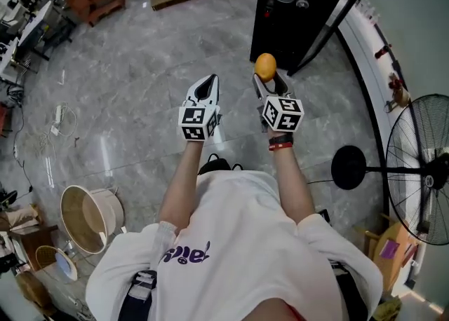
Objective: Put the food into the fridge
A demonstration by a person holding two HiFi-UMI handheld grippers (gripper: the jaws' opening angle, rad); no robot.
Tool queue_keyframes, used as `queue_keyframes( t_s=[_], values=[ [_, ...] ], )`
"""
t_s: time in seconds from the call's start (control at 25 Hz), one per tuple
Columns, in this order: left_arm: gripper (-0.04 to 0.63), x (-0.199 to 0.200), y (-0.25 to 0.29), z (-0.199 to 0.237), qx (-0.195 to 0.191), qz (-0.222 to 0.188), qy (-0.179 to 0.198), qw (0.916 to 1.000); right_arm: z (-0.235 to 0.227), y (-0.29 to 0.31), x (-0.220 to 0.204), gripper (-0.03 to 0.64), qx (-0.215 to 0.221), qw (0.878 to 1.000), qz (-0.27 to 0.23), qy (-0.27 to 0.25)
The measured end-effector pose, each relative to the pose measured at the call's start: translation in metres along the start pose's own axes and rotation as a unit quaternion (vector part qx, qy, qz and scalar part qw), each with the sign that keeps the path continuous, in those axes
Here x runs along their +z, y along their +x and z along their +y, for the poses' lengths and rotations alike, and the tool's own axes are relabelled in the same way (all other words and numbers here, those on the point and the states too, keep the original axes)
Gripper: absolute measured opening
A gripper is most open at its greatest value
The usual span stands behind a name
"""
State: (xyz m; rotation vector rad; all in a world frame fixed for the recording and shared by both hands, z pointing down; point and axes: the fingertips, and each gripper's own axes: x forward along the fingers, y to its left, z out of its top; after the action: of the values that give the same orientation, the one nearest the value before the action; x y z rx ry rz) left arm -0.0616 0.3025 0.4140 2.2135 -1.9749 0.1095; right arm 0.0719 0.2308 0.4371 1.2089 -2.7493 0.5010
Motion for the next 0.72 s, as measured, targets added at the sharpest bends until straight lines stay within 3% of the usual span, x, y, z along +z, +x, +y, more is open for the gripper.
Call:
queue_keyframes(
  t_s=[0.44,0.72],
  values=[
    [0.018,-0.01,0.063,-0.047,-0.061,0.005,0.004,0.9981,-0.067,-0.01,-0.007,0.276,-0.054,0.998,-0.01,0.018],
    [0.018,-0.004,0.121,-0.055,-0.095,0.011,0.004,0.9954,-0.098,0.024,0.011,0.276,-0.071,0.997,-0.012,0.021]
  ],
)
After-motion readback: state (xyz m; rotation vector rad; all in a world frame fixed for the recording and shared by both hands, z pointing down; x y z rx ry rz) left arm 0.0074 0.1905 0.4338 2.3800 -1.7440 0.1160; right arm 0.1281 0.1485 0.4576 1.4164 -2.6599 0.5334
